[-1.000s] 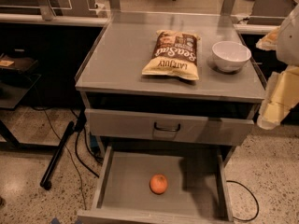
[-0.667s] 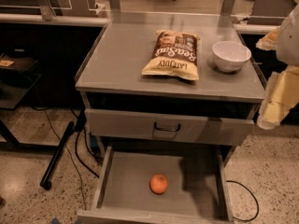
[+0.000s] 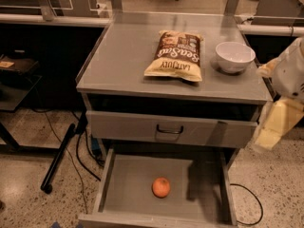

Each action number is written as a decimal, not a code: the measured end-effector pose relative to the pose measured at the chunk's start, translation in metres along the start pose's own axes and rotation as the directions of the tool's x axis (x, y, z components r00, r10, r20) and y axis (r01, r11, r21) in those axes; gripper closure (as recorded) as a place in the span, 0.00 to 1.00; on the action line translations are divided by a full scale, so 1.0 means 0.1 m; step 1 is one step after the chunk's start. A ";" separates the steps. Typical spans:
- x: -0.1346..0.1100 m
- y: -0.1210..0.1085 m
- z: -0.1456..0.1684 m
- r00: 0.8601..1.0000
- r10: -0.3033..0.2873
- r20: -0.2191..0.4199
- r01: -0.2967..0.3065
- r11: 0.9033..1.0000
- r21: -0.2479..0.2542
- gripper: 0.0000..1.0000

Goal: Pick orange from middle drawer and place on counter

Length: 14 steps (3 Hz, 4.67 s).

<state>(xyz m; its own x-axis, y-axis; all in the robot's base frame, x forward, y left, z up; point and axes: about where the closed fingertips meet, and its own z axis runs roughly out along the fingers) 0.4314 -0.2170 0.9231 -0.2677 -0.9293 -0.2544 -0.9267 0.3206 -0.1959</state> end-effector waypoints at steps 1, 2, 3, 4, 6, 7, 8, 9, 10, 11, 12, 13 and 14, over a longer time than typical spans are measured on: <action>0.17 0.13 0.53 0.999 0.043 0.014 -0.042 0.998 -0.052 0.00; 0.17 0.15 0.56 0.999 0.044 0.016 -0.043 0.997 -0.058 0.00; 0.19 0.36 0.98 0.996 0.072 0.043 -0.066 0.988 -0.137 0.00; 0.29 0.53 1.53 0.983 0.146 0.114 -0.121 0.972 -0.201 0.00; 0.40 0.61 2.03 0.959 0.231 0.163 -0.192 0.956 -0.224 0.00; 0.44 0.92 2.39 0.931 0.287 0.225 -0.211 0.927 -0.309 0.00; 0.49 1.12 2.91 0.890 0.351 0.292 -0.224 0.893 -0.391 0.00; 0.51 1.23 3.38 0.854 0.420 0.306 -0.245 0.844 -0.477 0.00; 0.50 1.24 3.39 0.854 0.421 0.306 -0.245 0.843 -0.478 0.00; 0.43 1.32 3.60 0.827 0.438 0.353 -0.237 0.841 -0.487 0.00; 0.31 1.21 3.97 0.782 0.436 0.446 -0.225 0.864 -0.450 0.00; 0.29 1.11 4.16 0.763 0.435 0.478 -0.230 0.874 -0.428 0.00; 0.24 1.18 4.22 0.760 0.428 0.489 -0.217 0.877 -0.430 0.00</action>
Offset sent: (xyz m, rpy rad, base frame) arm -0.0024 -0.0013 -0.0488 0.0366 0.0455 -0.0205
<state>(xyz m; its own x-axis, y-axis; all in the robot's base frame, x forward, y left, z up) 0.4273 -0.1237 0.4941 -0.4714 -0.4799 -0.7399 -0.8673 0.4043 0.2904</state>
